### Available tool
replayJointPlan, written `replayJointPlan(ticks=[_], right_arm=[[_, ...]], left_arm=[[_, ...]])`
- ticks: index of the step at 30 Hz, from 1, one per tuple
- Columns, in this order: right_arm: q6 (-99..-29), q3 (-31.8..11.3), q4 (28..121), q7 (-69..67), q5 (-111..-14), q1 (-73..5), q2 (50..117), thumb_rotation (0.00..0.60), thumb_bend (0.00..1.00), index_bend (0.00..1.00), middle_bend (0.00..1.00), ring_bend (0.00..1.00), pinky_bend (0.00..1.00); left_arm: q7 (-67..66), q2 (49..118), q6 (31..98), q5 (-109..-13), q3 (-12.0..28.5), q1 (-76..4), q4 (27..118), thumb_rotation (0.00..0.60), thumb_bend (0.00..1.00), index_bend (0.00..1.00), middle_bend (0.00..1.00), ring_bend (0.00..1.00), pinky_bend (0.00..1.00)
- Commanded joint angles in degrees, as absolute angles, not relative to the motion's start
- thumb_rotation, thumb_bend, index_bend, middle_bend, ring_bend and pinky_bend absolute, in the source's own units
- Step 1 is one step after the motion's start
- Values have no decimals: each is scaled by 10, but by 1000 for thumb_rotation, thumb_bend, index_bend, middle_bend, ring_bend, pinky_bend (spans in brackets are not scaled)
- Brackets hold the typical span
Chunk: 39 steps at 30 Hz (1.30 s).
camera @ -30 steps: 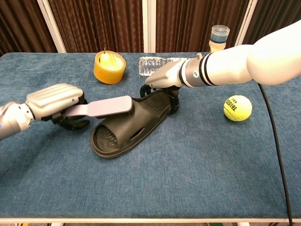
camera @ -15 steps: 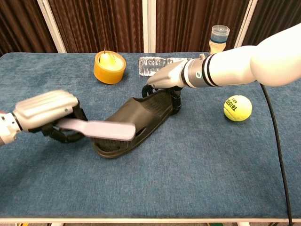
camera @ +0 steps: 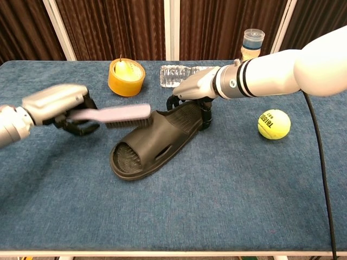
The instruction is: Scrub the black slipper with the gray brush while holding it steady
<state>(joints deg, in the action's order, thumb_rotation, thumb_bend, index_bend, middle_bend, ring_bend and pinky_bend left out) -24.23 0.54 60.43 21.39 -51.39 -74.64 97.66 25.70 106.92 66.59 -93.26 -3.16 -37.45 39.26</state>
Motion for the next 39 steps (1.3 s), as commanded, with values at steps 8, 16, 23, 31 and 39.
replayJointPlan(ticks=[8, 16, 23, 31, 39], right_arm=[[-240, 6, 597, 213, -514, -746, 985, 600, 310, 421, 319, 147, 152], [-237, 7, 604, 212, -507, -746, 980, 600, 36, 10, 33, 0, 4], [-283, -3, 673, 207, -507, -731, 928, 600, 0, 0, 0, 0, 0], [-385, -20, 803, 163, -548, -662, 802, 600, 0, 0, 0, 0, 0], [-491, -15, 924, 119, -626, -572, 687, 600, 0, 0, 0, 0, 0]], left_arm=[[237, 1058, 708, -996, -87, -367, 409, 600, 474, 1000, 1000, 1000, 1000], [231, 1016, 780, -998, -76, -344, 476, 600, 474, 1000, 1000, 1000, 1000], [234, 1002, 730, -899, -23, -313, 482, 600, 473, 1000, 1000, 1000, 1000], [149, 1022, 624, -817, 20, -315, 445, 600, 459, 893, 978, 896, 1000], [81, 1005, 631, -806, 35, -311, 514, 600, 292, 494, 612, 514, 828]])
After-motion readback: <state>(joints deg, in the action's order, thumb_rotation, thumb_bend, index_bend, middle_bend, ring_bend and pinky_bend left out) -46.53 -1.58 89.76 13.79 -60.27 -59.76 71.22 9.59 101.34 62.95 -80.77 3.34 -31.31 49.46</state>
